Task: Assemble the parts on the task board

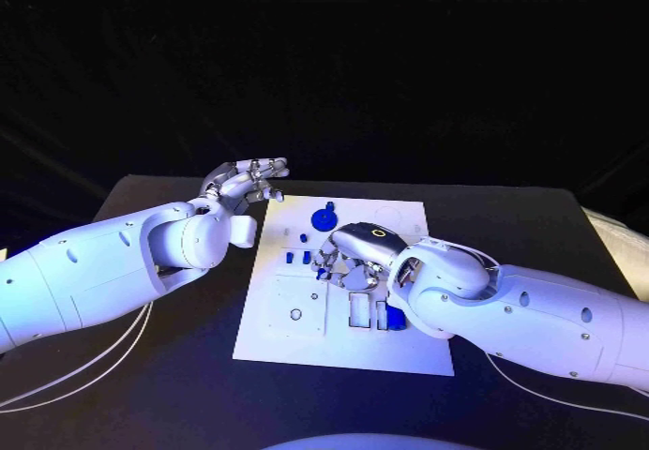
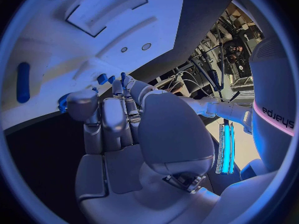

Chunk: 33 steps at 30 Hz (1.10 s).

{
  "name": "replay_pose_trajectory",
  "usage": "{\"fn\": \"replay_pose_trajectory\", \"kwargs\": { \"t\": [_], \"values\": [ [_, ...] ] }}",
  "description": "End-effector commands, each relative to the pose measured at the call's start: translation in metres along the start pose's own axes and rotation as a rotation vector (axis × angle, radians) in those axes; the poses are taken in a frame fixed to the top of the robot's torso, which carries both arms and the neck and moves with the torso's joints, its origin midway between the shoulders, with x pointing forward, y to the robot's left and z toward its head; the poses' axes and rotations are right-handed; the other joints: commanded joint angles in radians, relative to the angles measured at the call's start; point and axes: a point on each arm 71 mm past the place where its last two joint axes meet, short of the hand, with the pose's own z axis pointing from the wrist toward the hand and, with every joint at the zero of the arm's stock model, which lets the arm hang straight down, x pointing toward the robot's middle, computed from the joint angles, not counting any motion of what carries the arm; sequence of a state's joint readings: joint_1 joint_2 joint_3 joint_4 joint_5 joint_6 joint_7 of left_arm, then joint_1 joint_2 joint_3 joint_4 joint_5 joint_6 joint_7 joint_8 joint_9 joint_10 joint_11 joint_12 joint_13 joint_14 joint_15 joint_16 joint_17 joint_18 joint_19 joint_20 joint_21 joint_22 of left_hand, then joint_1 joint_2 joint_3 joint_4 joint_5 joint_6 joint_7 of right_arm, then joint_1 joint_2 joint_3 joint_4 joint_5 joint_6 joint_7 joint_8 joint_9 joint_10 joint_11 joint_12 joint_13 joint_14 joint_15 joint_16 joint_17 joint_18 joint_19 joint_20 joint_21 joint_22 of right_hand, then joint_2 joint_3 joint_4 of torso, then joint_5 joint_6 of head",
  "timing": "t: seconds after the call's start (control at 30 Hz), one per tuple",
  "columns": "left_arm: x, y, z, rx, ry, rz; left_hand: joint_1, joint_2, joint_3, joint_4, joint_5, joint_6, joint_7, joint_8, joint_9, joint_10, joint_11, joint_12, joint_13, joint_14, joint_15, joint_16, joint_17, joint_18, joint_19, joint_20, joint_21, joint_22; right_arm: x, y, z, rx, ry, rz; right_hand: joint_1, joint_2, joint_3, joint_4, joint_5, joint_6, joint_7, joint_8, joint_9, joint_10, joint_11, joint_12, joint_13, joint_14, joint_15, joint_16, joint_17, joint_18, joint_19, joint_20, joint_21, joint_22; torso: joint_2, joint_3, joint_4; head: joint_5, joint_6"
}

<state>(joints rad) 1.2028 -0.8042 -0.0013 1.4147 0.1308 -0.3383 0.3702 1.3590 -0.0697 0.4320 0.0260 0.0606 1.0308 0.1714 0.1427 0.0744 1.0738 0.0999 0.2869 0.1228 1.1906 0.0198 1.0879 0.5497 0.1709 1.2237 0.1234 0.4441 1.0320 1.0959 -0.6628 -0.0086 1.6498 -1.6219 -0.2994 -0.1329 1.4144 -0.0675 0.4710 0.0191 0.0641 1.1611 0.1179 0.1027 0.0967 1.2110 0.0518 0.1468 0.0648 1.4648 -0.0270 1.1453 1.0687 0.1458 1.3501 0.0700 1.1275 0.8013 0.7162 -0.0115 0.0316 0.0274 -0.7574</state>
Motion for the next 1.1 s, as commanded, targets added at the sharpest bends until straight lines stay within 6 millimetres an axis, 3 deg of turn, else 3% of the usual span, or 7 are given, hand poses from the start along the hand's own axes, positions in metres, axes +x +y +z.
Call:
{"fn": "replay_pose_trajectory", "kwargs": {
  "t": [0.03, 0.67, 1.1],
  "values": [
    [0.004, 0.001, 0.000, 0.003, 0.026, -0.005, 0.004, 0.003, -0.005, -0.003, 0.004, -0.008, 0.002, 0.005, 0.000, -0.007, 0.002, 0.004, 0.001, -0.009, 0.001, -0.007, -0.002, 0.010, 0.005, -0.004, -0.005, -0.001, 0.012, 0.003, 0.004, -0.030, 0.049, -0.004, -0.002, 0.005, 0.005, -0.001, 0.006, 0.000, 0.005, 0.001, 0.001, 0.004, 0.005, -0.005, 0.001, 0.036, -0.003, 0.005, 0.000, -0.013, 0.006, 0.003, 0.003, -0.001, 0.000, 0.0003, 0.0009, 0.008, -0.006],
    [0.008, 0.003, 0.000, 0.000, 0.040, -0.006, 0.004, 0.003, -0.005, -0.003, 0.004, -0.008, 0.002, 0.005, 0.000, -0.007, 0.002, 0.004, 0.001, -0.009, 0.001, -0.007, -0.002, 0.010, 0.005, -0.004, -0.005, -0.001, 0.036, 0.003, 0.012, -0.015, 0.110, -0.045, -0.004, 0.006, 0.007, -0.002, 0.008, -0.002, 0.006, 0.000, 0.001, 0.003, 0.006, -0.008, 0.001, 0.036, -0.002, 0.007, 0.003, -0.013, 0.005, 0.003, 0.004, 0.000, -0.001, 0.0014, -0.0009, 0.029, -0.020],
    [0.006, 0.003, 0.000, -0.001, 0.038, -0.004, 0.005, 0.004, -0.006, -0.004, 0.004, -0.009, 0.002, 0.006, 0.000, -0.009, 0.003, 0.006, 0.002, -0.010, 0.001, -0.008, -0.004, 0.010, 0.005, -0.003, -0.006, -0.002, 0.036, 0.001, 0.011, -0.005, 0.102, -0.059, -0.006, 0.007, 0.009, -0.004, 0.010, -0.002, 0.006, 0.000, 0.002, 0.005, 0.006, -0.009, 0.001, 0.036, -0.002, 0.010, 0.005, -0.014, 0.006, 0.003, 0.006, 0.003, -0.001, 0.0019, -0.0009, 0.029, -0.023]
  ]
}}
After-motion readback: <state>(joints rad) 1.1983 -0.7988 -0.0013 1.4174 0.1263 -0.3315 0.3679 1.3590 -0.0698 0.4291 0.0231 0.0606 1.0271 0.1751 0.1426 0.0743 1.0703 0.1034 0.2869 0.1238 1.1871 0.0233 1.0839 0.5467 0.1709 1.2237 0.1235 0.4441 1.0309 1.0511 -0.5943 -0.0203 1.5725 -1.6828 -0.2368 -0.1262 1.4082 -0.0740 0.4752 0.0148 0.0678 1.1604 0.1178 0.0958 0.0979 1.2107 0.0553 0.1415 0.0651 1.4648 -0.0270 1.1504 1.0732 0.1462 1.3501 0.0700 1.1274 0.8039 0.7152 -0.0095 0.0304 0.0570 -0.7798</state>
